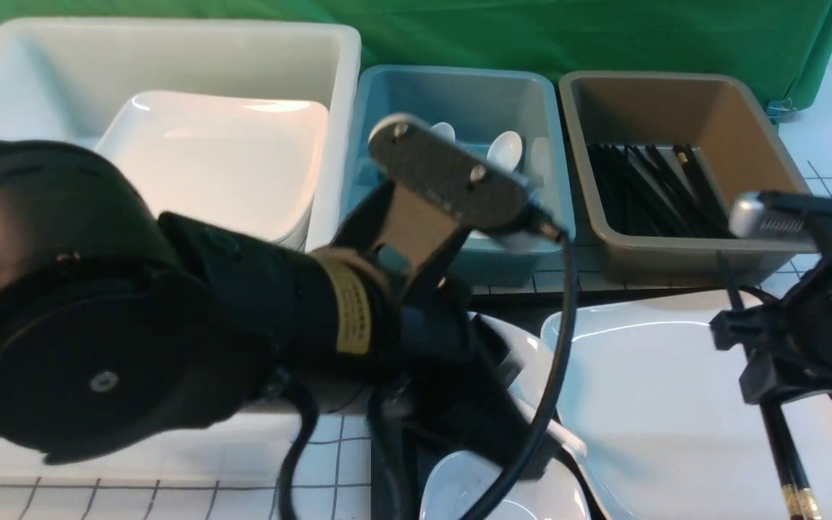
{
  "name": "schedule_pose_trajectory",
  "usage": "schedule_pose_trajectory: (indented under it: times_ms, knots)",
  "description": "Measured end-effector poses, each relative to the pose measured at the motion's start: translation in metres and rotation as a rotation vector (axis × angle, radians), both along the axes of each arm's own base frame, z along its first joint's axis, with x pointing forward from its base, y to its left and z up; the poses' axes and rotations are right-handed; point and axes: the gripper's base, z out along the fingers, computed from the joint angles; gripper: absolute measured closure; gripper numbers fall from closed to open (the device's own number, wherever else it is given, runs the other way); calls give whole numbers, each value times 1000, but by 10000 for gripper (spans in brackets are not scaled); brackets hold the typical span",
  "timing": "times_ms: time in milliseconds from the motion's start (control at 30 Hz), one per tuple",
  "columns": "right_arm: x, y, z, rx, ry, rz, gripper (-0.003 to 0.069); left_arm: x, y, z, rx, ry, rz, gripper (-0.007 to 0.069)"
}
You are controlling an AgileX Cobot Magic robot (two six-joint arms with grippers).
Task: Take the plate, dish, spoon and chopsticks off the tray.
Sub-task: Use the right arm to put the chopsticks into the small storage box on the right
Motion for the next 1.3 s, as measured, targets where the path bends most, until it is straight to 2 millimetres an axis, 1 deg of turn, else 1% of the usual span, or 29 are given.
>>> schedule_pose_trajectory:
  times_ms: [133,233,300,333,367,400,433,500,567,600,700,733,800,867,900,933,967,1000,1100,1167,1200,1233,1267,1300]
  knots:
    - [-8,-2,31,24,-108,11,543,13,-17,3,-90,-84,-5,628]
    - [0,-1,55,41,-199,19,543,22,-29,10,-115,-129,-12,628]
    - [9,-1,70,52,-264,17,543,29,-38,11,-113,-142,-15,628]
    - [15,-1,78,56,-300,14,543,32,-41,12,-107,-146,-16,628]
    - [26,-2,88,59,-342,10,543,35,-45,14,-101,-146,-16,628]
    - [34,-4,93,59,-362,2,543,36,-46,13,-91,-140,-16,628]
    - [42,-6,97,58,-377,-5,543,37,-48,13,-82,-135,-16,628]
    - [65,-10,103,54,-405,-24,543,39,-49,12,-61,-142,-17,628]
    - [86,-14,105,45,-422,-32,543,43,-47,13,-66,-152,2,628]
    - [96,-14,104,42,-427,-35,543,47,-45,15,-89,-156,28,628]
    - [135,-14,97,35,-460,-38,543,69,-32,20,-171,-154,133,628]
    - [142,-14,94,35,-463,-39,543,73,-29,20,-176,-152,151,628]
    - [167,-12,84,36,-493,-42,543,84,-18,19,-170,-141,204,628]
    - [180,-10,77,37,-508,-44,543,88,-13,17,-156,-131,225,628]
    - [198,-9,65,39,-532,-49,543,91,-6,13,-115,-103,252,627]
    - [200,-8,63,39,-534,-49,543,91,-6,13,-115,-103,254,627]
    - [213,-7,51,40,-547,-54,543,91,-2,10,-76,-78,264,627]
    - [220,-7,43,41,-560,-56,543,91,-1,8,-52,-64,266,627]
    - [233,-5,20,39,-559,-63,543,88,1,3,-1,-28,268,627]
    - [238,-5,8,36,-540,-63,520,87,1,2,17,-20,253,627]
    - [239,-5,5,35,-535,-63,503,87,1,2,19,-16,247,627]
    - [240,-5,-1,32,-521,-62,447,86,0,2,20,-14,231,627]
    - [240,-5,-2,30,-512,-61,408,85,-1,1,11,-1,225,627]
    - [240,-5,-2,30,-509,-60,389,85,-1,1,10,2,224,627]
